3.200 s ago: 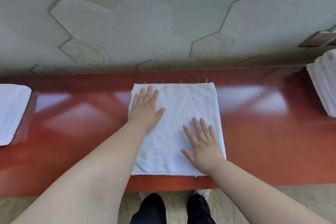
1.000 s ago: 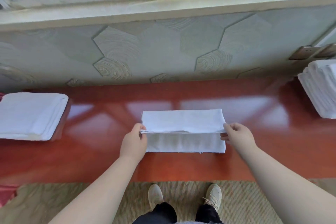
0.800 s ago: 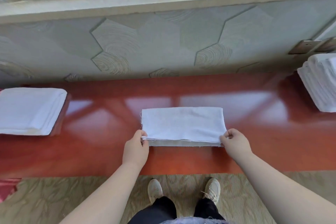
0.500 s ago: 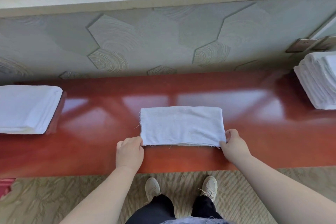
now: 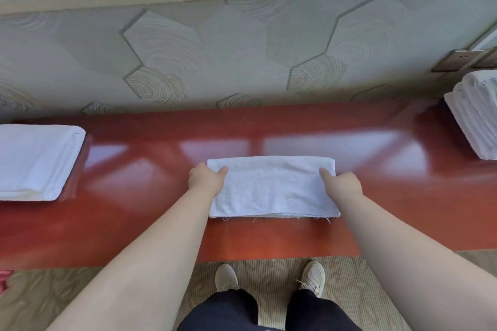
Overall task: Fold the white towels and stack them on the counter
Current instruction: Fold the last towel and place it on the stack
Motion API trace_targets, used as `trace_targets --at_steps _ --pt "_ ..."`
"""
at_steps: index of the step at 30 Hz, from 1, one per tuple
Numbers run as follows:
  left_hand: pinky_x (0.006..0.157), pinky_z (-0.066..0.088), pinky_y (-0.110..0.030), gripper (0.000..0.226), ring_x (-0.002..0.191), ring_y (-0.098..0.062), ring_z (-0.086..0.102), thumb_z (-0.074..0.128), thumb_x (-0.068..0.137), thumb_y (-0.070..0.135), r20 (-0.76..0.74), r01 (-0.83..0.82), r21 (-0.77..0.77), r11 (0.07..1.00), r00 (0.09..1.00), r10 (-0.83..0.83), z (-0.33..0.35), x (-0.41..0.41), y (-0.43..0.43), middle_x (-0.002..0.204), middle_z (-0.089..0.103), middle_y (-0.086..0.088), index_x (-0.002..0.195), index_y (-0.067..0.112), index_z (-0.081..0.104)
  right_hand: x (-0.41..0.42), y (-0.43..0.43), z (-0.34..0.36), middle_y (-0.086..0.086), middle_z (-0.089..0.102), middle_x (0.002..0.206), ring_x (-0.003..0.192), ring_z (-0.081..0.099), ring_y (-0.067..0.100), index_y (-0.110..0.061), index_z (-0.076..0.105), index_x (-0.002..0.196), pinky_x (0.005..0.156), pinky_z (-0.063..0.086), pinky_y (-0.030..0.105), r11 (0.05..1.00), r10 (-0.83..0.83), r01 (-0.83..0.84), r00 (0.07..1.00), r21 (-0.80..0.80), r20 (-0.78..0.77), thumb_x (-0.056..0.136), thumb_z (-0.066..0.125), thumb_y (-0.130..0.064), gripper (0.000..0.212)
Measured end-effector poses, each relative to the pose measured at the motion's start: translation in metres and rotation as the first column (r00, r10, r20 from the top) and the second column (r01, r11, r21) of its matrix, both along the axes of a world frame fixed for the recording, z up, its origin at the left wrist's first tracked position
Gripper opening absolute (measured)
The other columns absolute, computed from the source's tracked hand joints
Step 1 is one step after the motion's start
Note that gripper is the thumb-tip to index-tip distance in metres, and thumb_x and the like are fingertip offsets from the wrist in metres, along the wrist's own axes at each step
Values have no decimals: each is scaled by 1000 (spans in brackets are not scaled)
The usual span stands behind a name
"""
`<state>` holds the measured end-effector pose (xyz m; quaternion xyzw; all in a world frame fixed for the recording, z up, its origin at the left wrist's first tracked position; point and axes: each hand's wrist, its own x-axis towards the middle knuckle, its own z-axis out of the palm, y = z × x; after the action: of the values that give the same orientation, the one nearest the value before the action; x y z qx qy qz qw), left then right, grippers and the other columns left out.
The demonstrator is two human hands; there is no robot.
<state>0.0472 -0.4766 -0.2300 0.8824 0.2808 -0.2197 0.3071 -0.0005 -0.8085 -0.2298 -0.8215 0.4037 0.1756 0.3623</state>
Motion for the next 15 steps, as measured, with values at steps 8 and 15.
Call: trace_targets --at_steps 8,15 --pt "63 37 -32 15 78 -22 52 53 100 30 181 110 -128 986 980 -86 -8 1 -3 87 61 2 91 17 55 1 -3 -1 -2 69 93 81 66 19 -18 67 108 78 52 35 966 -24 3 997 258 79 93 68 -41 27" --pt "71 48 -37 30 80 -18 49 62 94 35 237 32 -275 961 971 36 15 -15 4 92 56 -2 114 13 55 -18 -7 33 -2 61 102 94 54 25 -22 57 123 78 38 34 982 177 -189 957 28 230 102 53 -39 27"
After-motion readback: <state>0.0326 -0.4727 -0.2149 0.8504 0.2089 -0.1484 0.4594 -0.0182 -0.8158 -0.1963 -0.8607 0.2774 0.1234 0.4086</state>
